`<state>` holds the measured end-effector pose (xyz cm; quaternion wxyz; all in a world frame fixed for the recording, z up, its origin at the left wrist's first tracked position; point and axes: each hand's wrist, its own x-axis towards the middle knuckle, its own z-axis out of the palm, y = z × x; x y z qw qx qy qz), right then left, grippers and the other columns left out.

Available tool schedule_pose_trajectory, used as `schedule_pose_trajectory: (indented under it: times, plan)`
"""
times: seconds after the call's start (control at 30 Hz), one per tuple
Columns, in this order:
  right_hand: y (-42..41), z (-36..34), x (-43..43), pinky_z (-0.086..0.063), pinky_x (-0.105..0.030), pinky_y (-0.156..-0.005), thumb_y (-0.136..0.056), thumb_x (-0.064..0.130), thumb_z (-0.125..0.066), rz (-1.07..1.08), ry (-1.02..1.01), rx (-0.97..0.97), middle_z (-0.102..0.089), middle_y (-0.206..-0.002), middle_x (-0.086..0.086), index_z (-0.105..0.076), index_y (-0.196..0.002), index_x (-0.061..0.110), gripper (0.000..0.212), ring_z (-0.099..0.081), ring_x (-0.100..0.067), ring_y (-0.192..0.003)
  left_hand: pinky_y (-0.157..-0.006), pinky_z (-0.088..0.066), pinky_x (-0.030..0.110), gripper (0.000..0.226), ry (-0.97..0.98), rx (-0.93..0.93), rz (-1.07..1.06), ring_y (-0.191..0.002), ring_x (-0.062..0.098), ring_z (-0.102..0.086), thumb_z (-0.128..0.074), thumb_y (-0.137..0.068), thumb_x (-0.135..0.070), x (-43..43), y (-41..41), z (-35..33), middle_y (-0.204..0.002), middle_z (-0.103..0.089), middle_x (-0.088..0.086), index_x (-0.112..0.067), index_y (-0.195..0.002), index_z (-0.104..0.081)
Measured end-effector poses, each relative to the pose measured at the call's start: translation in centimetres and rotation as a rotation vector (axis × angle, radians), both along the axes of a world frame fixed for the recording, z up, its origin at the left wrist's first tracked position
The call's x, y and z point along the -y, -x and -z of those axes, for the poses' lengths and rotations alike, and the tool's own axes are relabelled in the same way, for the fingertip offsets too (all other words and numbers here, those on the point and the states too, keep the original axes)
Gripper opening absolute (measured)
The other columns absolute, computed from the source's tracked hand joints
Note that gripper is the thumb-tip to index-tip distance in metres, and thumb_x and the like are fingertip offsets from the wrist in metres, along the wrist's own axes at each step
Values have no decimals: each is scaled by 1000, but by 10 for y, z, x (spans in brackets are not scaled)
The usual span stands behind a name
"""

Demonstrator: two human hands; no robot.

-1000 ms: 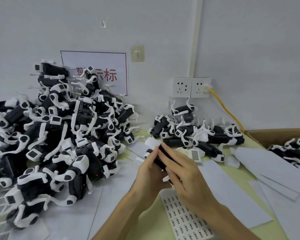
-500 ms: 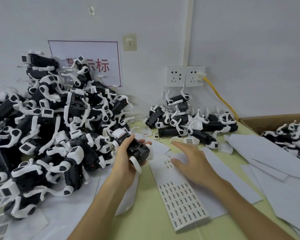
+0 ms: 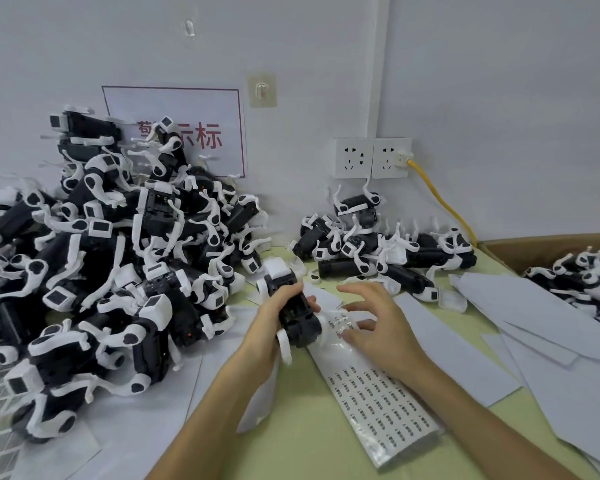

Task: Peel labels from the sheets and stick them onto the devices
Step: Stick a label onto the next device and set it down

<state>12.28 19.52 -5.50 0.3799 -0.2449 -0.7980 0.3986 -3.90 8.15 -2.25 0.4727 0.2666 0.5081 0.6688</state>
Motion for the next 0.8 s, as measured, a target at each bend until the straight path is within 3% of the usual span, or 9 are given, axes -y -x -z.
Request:
schedule_pose_trajectory:
  times: [0.23, 0.33, 0.43, 0.63, 0.8]
  plan:
    - [3, -6, 9, -57, -25, -83, -80, -13, -74, -45, -28, -85, -52, -122, 19, -70, -114, 33, 57, -65, -8, -107, -62, -55, 29, 45, 33, -162, 108, -73, 19, -70, -72, -77, -48, 3, 0, 2, -89, -75, 8, -6, -93, -74]
    - [4, -5, 8, -56, -26, -78, -84, -2, -77, -11, -52, -45, -58, -113, 22, -71, -112, 31, 44, -65, -7, -96, -69, -55, 30, 48, -26, -206, 155, -79, 19, -70, -73, -73, -51, 5, 0, 0, -96, -76, 6, -7, -91, -78]
    - [3, -6, 6, -54, -20, -72, -89, 10, -78, 29, -90, -64, -69, -100, 19, -73, -105, 31, 27, -67, -7, -85, -73, -56, 29, 63, -53, -222, 162, -88, 20, -71, -75, -69, -52, 4, -3, 0, -109, -77, 10, -1, -105, -76]
    - [3, -5, 3, -49, -13, -66, -88, 11, -79, 100, -174, -64, -72, -89, 13, -78, -100, 24, 18, -66, -9, -78, -81, -57, 29, 41, -107, -245, 159, -101, 18, -73, -76, -69, -49, 4, -7, 3, -113, -78, 10, -14, -91, -81]
    - [3, -9, 5, -49, -18, -66, -85, 26, -80, 106, -241, -101, -71, -85, 11, -77, -90, 20, 9, -66, -12, -77, -90, -56, 37, 50, -119, -275, 165, -103, 25, -72, -73, -75, -52, 4, -8, 3, -116, -76, 13, -9, -99, -80]
